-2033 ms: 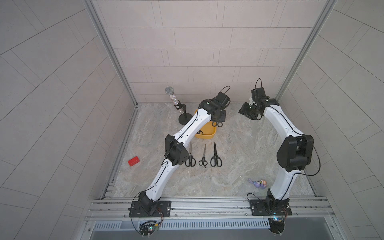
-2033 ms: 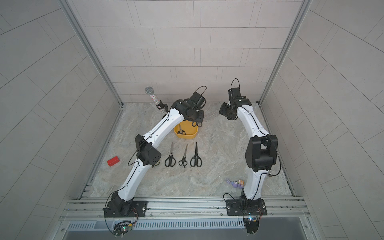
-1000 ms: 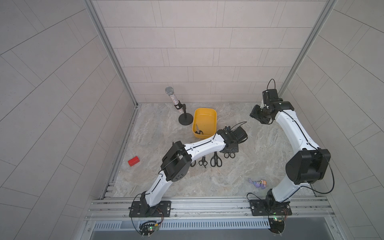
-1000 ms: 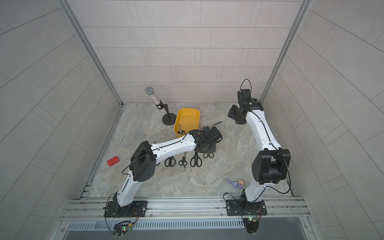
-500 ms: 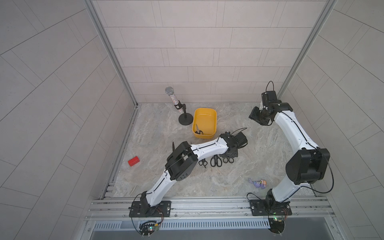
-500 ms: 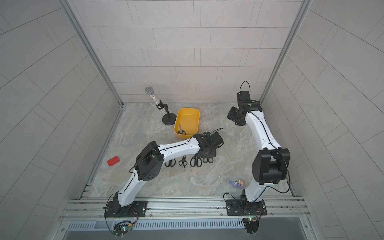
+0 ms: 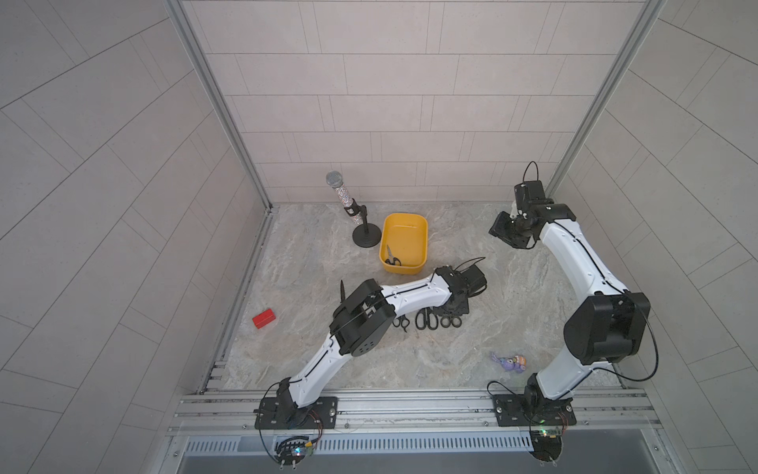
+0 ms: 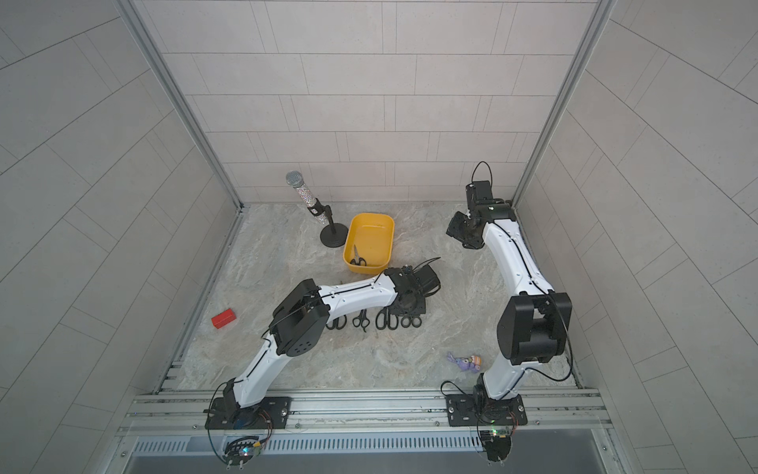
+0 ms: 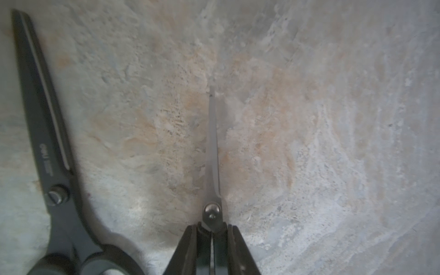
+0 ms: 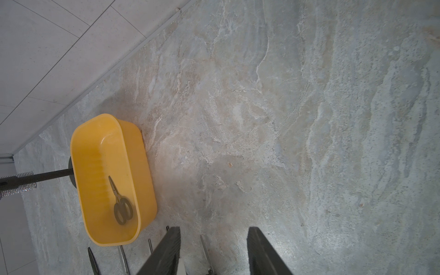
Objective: Take the scissors out of the storage box
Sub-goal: Place the scissors at the center of the board.
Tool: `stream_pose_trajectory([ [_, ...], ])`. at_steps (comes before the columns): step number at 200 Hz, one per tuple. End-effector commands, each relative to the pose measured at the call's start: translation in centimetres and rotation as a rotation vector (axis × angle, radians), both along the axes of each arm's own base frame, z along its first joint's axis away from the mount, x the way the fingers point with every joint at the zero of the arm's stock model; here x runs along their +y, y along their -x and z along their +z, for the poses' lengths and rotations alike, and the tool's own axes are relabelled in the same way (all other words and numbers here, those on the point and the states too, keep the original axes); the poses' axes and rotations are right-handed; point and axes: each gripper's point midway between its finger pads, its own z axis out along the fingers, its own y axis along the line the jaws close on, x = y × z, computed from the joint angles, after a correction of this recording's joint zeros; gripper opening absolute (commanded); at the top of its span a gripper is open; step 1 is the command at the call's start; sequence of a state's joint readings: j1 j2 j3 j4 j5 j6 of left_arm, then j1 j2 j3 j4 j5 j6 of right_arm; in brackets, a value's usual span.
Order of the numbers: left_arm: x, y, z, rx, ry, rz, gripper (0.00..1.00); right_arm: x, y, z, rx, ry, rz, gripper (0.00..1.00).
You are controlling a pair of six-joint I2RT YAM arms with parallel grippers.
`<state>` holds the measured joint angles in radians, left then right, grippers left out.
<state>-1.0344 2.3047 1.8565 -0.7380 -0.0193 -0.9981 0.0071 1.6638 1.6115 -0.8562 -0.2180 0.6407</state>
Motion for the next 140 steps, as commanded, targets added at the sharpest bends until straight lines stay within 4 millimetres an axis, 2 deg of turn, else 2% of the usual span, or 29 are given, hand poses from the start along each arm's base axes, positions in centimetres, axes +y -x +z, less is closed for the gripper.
stream_pose_trajectory([
  [1,0.4,0.1,-0.8,0.017,-0.027,0.01,0.14,0.2,0.4,1.3,-0.032,0.0,-0.005,0.51],
  [38,0.7,-1.2,0.7,-0.027,-0.017,0.005,0.3,0.2,0.4,1.3,-0.034,0.003,-0.001,0.51],
  [76,-0.4,-2.6,3.3,-0.073,0.048,-0.038,0.44,0.2,0.4,0.9,-0.025,0.007,0.004,0.51],
  [95,-0.5,-3.0,4.3,-0.084,0.059,-0.05,0.46,0.2,0.4,0.9,-0.025,0.009,0.007,0.5],
  [114,0.6,-4.0,6.4,-0.133,0.055,-0.044,0.46,0.3,0.2,0.9,-0.024,0.008,0.017,0.51],
  [131,3.0,-5.9,9.0,-0.205,0.028,-0.016,0.45,1.1,-0.4,0.7,-0.022,0.0,0.052,0.51],
  [140,4.6,-7.1,10.2,-0.234,0.015,-0.003,0.45,2.2,-0.8,0.6,-0.011,0.007,0.09,0.51],
])
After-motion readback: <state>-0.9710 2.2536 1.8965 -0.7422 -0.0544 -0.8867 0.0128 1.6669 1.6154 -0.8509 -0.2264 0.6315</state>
